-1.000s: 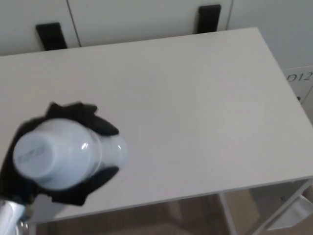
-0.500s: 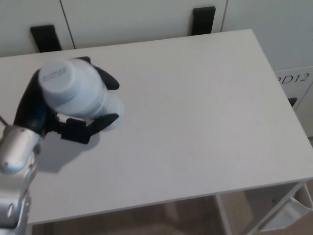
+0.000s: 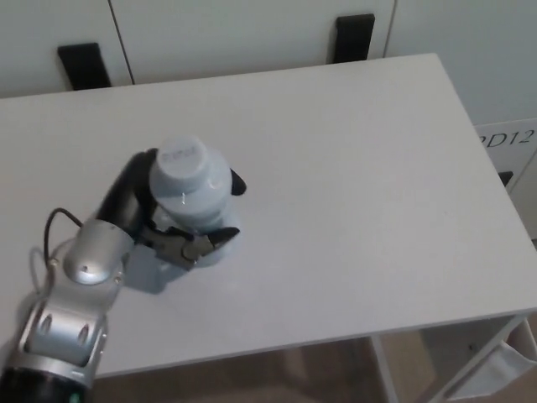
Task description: The robot picks up a bottle from a person using its left hand and walk towards the table in frontand put the bottle on the table.
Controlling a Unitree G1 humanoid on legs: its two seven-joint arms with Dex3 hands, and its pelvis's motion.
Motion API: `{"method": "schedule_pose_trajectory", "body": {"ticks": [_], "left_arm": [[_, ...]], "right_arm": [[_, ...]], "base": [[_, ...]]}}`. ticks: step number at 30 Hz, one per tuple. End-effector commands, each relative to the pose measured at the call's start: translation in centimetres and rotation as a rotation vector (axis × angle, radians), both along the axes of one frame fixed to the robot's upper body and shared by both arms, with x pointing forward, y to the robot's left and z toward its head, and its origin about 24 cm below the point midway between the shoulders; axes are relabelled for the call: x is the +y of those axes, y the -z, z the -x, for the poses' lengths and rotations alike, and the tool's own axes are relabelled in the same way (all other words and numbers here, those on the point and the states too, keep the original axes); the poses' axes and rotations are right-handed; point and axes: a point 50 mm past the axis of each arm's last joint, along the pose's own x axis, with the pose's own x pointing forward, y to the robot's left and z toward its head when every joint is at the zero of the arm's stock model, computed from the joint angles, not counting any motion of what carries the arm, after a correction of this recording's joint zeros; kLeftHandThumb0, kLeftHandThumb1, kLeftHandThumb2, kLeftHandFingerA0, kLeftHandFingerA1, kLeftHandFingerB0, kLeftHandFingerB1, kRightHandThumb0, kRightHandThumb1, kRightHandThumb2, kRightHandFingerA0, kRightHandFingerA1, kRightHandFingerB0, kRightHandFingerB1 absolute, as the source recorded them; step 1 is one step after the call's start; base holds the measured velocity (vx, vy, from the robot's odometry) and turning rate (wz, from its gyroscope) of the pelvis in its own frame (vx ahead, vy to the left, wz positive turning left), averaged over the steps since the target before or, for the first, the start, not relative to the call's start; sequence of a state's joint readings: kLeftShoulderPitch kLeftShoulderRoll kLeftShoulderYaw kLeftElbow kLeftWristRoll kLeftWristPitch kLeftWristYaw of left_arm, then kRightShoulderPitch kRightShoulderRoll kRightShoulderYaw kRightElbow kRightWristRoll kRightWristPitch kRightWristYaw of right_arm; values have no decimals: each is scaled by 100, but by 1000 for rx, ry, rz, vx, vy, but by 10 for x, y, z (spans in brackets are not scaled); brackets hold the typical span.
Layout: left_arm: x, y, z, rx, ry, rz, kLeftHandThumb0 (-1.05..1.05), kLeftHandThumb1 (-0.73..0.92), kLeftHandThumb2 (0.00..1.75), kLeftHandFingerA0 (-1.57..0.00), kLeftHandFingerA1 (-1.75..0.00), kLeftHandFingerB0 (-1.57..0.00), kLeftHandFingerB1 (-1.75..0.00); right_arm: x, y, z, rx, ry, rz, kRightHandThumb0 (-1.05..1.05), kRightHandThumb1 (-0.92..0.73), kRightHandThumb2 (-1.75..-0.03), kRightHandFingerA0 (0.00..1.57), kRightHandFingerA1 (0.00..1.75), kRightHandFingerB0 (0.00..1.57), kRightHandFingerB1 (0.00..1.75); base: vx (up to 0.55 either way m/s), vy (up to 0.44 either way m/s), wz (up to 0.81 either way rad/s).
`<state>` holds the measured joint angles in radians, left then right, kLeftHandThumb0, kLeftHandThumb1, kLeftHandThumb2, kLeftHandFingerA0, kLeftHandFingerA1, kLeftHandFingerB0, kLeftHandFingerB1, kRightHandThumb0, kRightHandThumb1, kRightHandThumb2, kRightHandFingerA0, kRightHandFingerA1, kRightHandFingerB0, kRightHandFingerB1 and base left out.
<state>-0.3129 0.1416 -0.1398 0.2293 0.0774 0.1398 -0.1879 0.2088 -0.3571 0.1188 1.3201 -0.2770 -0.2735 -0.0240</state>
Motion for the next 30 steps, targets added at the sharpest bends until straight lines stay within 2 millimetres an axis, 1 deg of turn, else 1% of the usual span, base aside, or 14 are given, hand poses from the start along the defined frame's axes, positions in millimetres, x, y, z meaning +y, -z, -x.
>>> {"method": "schedule_pose_trajectory", "body": {"ticks": [1, 3, 4, 5, 6, 7, 10, 11, 13, 21, 23, 25, 27, 30], "left_arm": [[-4, 8, 0, 14, -6, -25, -28, 23, 126, -157, -105, -133, -87], [-5, 11, 2, 19, 1, -31, -28, 24, 124, -157, -107, -132, -87], [-3, 14, 5, 63, 98, -61, -88, 39, 67, -73, -88, -34, -58], [-3, 15, 6, 81, 141, -69, -62, 40, 86, 0, -15, 0, -18], [-2, 16, 7, 102, 191, -77, -62, 40, 86, 0, -15, 0, -18], [0, 17, 8, 110, 198, -85, -99, 37, 63, 0, 0, 0, -16], [0, 17, 8, 113, 203, -87, -99, 37, 63, 0, 0, 0, -16], [1, 15, 9, 96, 213, -96, -105, 44, 63, 0, 0, 0, -25], [2, 14, 10, 87, 219, -102, -105, 39, 72, 0, 0, 0, -17], [9, 12, 14, 85, 234, -105, -105, 40, 71, 0, 0, 0, -18], [23, 6, 16, 91, 242, -120, -101, 27, 70, 0, 0, 0, -16], [32, 4, 17, 98, 236, -144, -105, 32, 71, 0, 0, 0, -17], [48, 1, 21, 106, 218, -157, -104, 43, 55, 0, -4, 0, -31], [65, 0, 25, 131, 190, -135, -103, 37, 52, 0, 0, 0, -22]], "right_arm": [[-7, -3, -1, 9, -14, 15, -51, -80, -64, 65, 44, 53, 40], [-7, -3, -1, 10, -13, 13, -51, -80, -65, 66, 44, 53, 40], [-7, -4, -4, 4, -19, 17, -51, -79, -64, 65, 44, 55, 40], [-7, -4, -4, 2, -16, 15, -52, -79, -64, 66, 45, 56, 40], [-8, -4, -5, 1, -11, 10, -52, -79, -64, 66, 45, 56, 40], [-8, -4, -5, 1, -6, 10, -52, -79, -64, 65, 44, 55, 40], [-8, -4, -5, 1, -5, 10, -52, -79, -64, 65, 44, 55, 40], [-9, -4, -6, -7, 10, 6, -51, -78, -64, 64, 44, 54, 40], [-9, -5, -6, -8, 14, 6, -52, -79, -64, 64, 44, 53, 39], [-8, -4, -3, 2, -9, 7, -52, -79, -64, 65, 44, 55, 40], [-10, -5, -5, 3, -23, 16, -52, -79, -64, 65, 43, 54, 39], [-10, -5, -5, 5, -22, 12, -51, -79, -64, 64, 44, 54, 40], [-10, -5, -3, 9, -12, 11, -51, -78, -64, 65, 44, 55, 40], [-10, -5, -2, 8, -5, 9, -51, -78, -64, 66, 44, 54, 40]], "base": [[0, 0, 0], [0, 0, 0], [0, 0, 0], [0, 0, 0], [0, 0, 0], [0, 0, 0], [0, 0, 0], [0, 0, 0], [0, 0, 0], [0, 0, 0], [0, 0, 0], [-34, -27, -5], [-36, -23, -3], [-1, 0, -5]]}}
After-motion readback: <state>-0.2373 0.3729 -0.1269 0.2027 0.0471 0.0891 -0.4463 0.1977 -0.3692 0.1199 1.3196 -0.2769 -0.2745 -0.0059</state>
